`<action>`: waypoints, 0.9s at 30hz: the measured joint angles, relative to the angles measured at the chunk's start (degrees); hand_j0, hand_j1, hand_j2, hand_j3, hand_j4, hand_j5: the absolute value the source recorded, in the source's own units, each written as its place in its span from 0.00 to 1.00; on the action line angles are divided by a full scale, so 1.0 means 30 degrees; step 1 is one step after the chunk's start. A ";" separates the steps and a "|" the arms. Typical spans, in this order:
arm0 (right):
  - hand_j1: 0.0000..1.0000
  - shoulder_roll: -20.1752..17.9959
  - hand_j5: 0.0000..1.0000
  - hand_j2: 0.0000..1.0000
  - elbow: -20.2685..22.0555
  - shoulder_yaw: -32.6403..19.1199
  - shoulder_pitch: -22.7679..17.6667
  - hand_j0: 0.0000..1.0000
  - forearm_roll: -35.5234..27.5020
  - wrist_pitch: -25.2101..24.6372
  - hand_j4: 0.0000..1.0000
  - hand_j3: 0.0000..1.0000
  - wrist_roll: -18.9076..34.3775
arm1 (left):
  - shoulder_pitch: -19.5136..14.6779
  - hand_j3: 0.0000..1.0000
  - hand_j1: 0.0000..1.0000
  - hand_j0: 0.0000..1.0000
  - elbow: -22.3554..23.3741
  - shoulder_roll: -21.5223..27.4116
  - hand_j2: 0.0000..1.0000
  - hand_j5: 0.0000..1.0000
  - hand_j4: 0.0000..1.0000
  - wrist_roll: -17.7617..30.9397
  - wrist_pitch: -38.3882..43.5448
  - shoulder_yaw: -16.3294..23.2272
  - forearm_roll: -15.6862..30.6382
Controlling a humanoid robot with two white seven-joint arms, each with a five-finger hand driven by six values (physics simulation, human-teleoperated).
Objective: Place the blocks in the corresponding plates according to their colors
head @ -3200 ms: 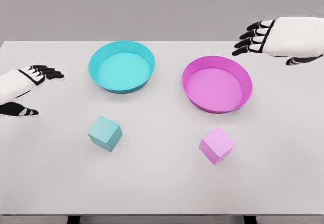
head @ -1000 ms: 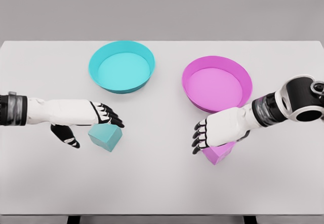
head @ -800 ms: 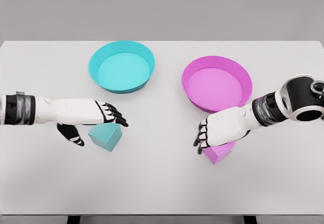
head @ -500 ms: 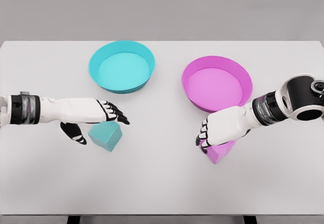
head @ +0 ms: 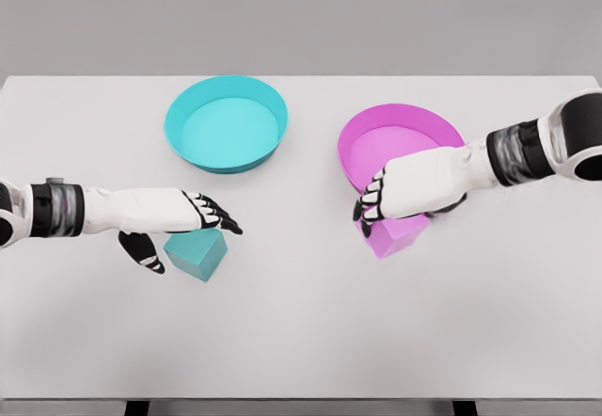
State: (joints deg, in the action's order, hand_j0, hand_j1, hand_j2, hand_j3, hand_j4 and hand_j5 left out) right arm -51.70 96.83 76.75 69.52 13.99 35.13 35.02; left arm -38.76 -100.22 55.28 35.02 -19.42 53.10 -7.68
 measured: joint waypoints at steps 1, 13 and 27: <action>0.60 0.0017 0.60 0.60 -0.0271 -0.0371 0.0000 0.60 -0.0155 0.0003 0.60 0.60 0.0000 | 0.0000 1.00 1.00 1.00 0.0061 -0.0069 1.00 1.00 1.00 0.0000 0.0014 -0.0006 -0.0019; 0.60 0.1420 0.60 0.60 -0.6934 -0.3197 0.0498 0.60 -0.1723 0.0019 0.60 0.60 0.0001 | 0.0206 0.98 0.98 0.98 0.0587 -0.0741 0.98 0.98 0.98 0.0000 0.0059 -0.0037 -0.0357; 1.00 0.3436 1.00 1.00 -0.9810 -0.1593 0.0469 1.00 0.0540 0.0002 1.00 1.00 -0.0003 | 0.0586 0.73 0.73 0.73 0.0711 -0.0973 0.73 0.73 0.73 -0.0001 0.0336 -0.0057 -0.0417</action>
State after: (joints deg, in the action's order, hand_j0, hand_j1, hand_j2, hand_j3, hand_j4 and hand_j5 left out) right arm -41.39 67.40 71.97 70.93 15.61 35.14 35.02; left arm -37.00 -98.08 52.36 35.02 -18.41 52.93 -8.94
